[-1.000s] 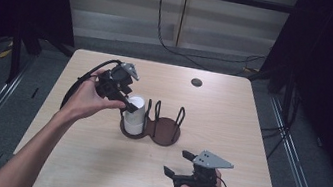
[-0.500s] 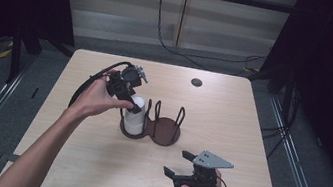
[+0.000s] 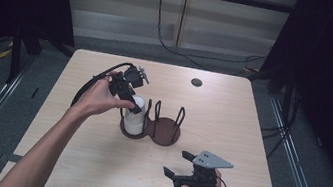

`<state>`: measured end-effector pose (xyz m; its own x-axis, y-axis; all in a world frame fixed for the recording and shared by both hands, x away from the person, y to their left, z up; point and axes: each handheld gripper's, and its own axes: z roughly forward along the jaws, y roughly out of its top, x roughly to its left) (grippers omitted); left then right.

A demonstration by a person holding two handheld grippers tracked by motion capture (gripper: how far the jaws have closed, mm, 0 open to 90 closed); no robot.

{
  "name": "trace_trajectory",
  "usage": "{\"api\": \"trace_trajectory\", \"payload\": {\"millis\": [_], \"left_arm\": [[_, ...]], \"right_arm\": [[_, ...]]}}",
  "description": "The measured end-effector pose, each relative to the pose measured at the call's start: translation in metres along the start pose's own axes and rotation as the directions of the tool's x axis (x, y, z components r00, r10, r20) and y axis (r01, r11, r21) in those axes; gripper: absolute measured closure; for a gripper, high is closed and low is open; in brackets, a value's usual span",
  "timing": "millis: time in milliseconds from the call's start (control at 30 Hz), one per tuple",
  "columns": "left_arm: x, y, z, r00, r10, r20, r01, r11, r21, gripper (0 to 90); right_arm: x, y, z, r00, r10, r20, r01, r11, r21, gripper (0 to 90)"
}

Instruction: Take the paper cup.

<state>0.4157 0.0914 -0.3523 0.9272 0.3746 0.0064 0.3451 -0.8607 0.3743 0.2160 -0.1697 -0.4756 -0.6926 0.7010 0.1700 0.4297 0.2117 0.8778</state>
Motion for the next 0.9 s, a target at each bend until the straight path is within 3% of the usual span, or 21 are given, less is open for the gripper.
{"api": "trace_trajectory", "payload": {"millis": [167,467,900], "left_arm": [[-0.0020,0.0031,0.0037,0.9999,0.009,-0.005,-0.009,0.9995,0.030,33.3],[-0.0046,0.0046,0.0064,0.9996,0.007,-0.026,-0.006,0.9993,0.037,34.7],[-0.0021,0.0028,0.0033,0.9999,-0.015,0.000,0.015,0.9996,0.022,35.3]], "right_arm": [[-0.0003,-0.0001,0.0003,1.0000,-0.001,0.001,0.001,1.000,0.000,14.4],[-0.0001,-0.0003,0.0011,1.0000,0.003,0.002,-0.003,1.000,0.007,14.7],[-0.0001,0.0002,0.0011,1.0000,0.006,0.001,-0.006,1.000,0.008,14.9]]}}
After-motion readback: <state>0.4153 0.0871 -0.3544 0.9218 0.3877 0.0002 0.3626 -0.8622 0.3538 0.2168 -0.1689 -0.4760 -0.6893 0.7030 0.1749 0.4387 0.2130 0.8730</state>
